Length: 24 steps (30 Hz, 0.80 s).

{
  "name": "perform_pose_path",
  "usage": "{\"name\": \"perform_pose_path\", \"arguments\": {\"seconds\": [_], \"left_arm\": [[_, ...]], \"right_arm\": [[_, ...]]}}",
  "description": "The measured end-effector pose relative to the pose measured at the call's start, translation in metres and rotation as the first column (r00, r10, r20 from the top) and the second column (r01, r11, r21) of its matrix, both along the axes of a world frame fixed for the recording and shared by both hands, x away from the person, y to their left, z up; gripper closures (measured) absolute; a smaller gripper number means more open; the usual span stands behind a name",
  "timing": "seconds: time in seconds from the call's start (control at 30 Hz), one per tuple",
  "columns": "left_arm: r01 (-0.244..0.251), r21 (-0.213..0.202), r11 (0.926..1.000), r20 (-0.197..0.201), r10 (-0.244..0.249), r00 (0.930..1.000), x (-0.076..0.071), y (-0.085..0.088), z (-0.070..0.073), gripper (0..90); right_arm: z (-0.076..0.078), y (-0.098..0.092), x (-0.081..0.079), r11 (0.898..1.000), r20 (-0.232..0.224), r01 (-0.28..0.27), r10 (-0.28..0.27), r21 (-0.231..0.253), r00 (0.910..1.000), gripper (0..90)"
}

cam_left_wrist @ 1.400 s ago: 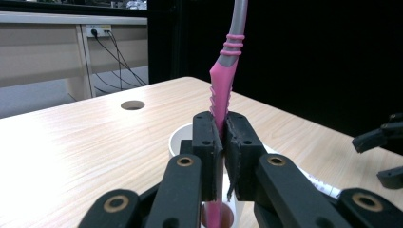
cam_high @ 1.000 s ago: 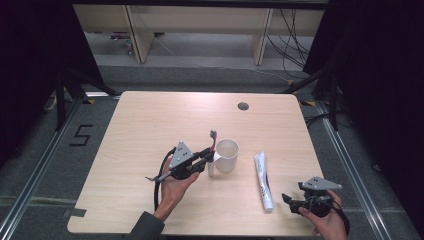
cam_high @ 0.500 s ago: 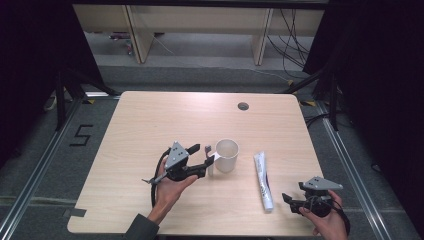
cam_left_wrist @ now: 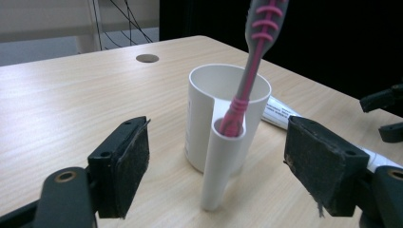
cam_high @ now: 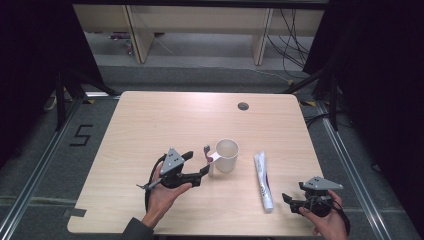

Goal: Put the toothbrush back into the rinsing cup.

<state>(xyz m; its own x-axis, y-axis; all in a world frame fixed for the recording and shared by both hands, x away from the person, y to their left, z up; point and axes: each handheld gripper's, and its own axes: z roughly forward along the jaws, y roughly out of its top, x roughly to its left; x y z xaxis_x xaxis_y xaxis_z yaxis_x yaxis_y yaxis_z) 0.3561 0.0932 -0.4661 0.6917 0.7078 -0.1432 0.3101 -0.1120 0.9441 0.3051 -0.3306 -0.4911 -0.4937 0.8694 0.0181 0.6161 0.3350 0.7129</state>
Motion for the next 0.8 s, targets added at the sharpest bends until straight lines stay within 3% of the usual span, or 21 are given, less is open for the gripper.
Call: {"name": "perform_pose_path", "arguments": {"seconds": [0.1, 0.17, 0.3, 0.37, 0.43, 0.47, 0.6, 0.8], "left_arm": [[0.011, 0.017, 0.9998, -0.008, -0.011, 0.9999, -0.005, 0.004, -0.001, 22.9], [0.016, 0.026, 0.9995, -0.014, -0.016, 0.9998, -0.009, 0.007, -0.002, 22.9], [0.017, 0.029, 0.9994, -0.02, -0.016, 0.9997, -0.015, 0.015, -0.002, 22.2], [0.021, 0.027, 0.9994, -0.03, -0.02, 0.9994, -0.017, 0.018, -0.002, 22.2], [0.022, 0.037, 0.9991, -0.034, -0.021, 0.9992, -0.02, 0.021, -0.002, 22.2], [0.027, 0.037, 0.999, -0.033, -0.026, 0.9991, -0.021, 0.022, -0.003, 22.2], [0.022, 0.047, 0.9987, -0.053, -0.019, 0.9984, -0.025, 0.028, -0.005, 22.2], [0.018, 0.076, 0.9969, -0.071, -0.013, 0.9974, -0.035, 0.037, -0.01, 22.2]], "right_arm": [[-0.002, -0.001, 0.001, 1.0, 0.025, -0.009, 0.009, -0.006, 0.9996, 23.4], [-0.001, 0.0, 0.0, 1.0, -0.007, 0.004, -0.004, 0.015, 1.0, 23.1], [-0.001, 0.0, 0.0, 1.0, -0.015, 0.006, -0.006, 0.014, 0.9999, 22.9], [-0.001, -0.003, 0.002, 1.0, 0.021, -0.008, 0.008, -0.018, 0.9997, 22.8], [-0.003, -0.004, 0.004, 0.999, 0.035, -0.033, 0.034, -0.015, 0.9988, 22.8], [-0.002, -0.004, 0.003, 1.0, 0.014, -0.014, 0.014, -0.009, 0.9998, 22.7], [-0.002, -0.004, 0.002, 1.0, 0.011, 0.004, -0.004, -0.016, 0.9999, 22.7], [-0.005, -0.007, 0.002, 1.0, 0.004, -0.01, 0.01, -0.001, 0.9999, 22.7]]}}
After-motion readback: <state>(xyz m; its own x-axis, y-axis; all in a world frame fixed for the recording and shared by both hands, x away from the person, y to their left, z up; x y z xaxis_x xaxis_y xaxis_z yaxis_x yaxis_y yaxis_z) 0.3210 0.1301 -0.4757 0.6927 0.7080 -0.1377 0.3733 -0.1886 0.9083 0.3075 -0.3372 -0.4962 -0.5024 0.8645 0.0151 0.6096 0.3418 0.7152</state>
